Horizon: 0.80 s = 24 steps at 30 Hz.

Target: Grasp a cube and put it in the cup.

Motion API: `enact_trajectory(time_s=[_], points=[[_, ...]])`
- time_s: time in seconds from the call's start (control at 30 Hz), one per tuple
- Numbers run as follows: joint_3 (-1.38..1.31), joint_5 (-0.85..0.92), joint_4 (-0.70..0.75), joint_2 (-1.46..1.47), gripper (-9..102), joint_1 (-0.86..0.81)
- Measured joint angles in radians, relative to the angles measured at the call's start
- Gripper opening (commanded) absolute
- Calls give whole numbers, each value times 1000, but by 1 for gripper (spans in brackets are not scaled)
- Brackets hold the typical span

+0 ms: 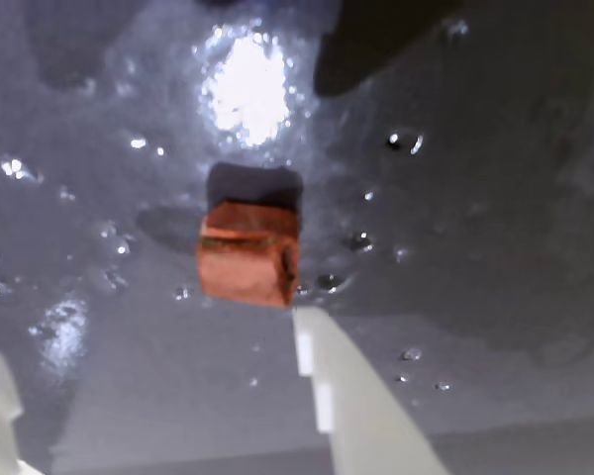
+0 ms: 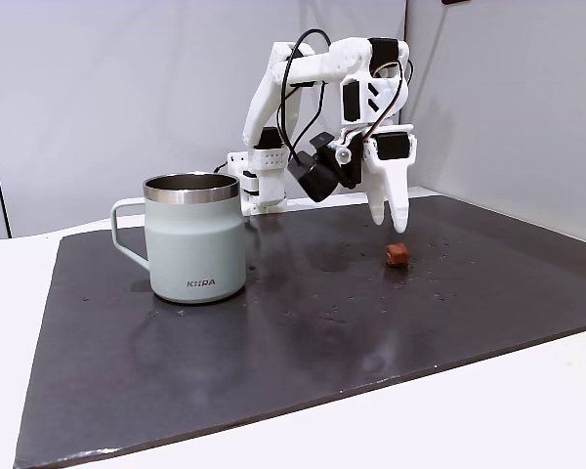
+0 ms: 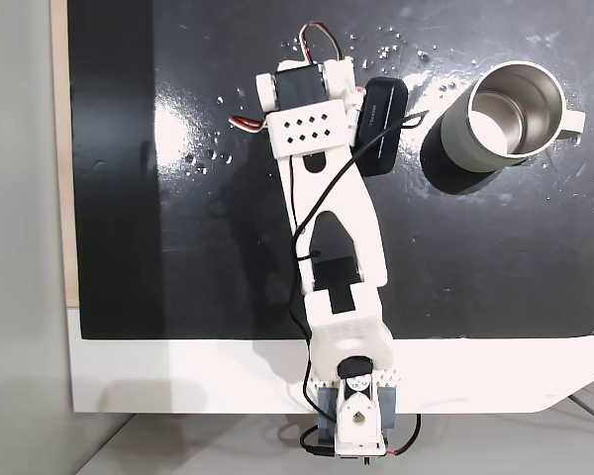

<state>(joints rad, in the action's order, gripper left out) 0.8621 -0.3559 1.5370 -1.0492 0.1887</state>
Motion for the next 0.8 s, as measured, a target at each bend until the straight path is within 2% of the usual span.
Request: enact_trajectory(time_s=[0.57,0.8], points=[[-357,20,149,310,31,44],[-400,26,160,357,30,41]])
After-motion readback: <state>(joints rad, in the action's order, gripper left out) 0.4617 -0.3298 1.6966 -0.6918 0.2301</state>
